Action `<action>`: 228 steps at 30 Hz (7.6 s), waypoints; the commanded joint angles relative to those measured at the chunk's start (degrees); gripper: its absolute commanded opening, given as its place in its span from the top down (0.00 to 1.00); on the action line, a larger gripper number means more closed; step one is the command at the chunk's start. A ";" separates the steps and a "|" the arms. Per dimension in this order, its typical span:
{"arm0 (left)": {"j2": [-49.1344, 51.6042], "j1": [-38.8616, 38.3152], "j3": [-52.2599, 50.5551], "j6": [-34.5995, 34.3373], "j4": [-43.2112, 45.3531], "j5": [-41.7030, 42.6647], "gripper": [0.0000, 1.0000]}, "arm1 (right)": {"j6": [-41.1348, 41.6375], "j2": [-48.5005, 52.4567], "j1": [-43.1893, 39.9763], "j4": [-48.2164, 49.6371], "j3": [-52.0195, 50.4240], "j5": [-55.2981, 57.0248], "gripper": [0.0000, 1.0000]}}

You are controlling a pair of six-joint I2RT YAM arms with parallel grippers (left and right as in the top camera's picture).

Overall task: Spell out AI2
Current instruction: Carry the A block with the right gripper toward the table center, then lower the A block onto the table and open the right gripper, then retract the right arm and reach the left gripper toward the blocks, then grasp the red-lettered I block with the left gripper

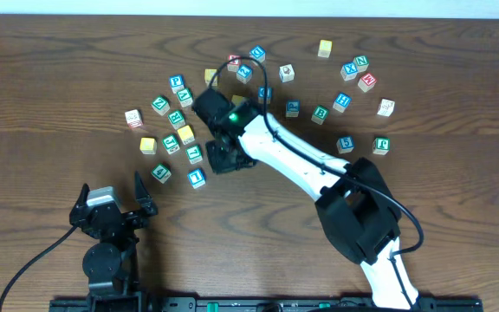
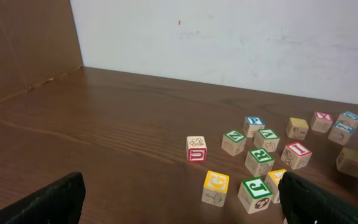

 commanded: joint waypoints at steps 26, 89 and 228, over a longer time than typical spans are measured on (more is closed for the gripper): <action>-0.35 0.28 -1.09 0.11 -2.12 -2.12 0.02 | 1.84 -0.11 -1.60 9.07 -4.20 7.04 0.85; 3.78 0.28 -1.09 0.11 -1.99 -2.14 0.02 | 1.18 -0.11 -3.23 10.84 -4.20 7.61 0.81; 122.29 -20.37 85.37 -34.32 -24.04 -4.17 0.37 | -11.30 -31.21 -37.00 -10.34 -4.22 5.99 0.39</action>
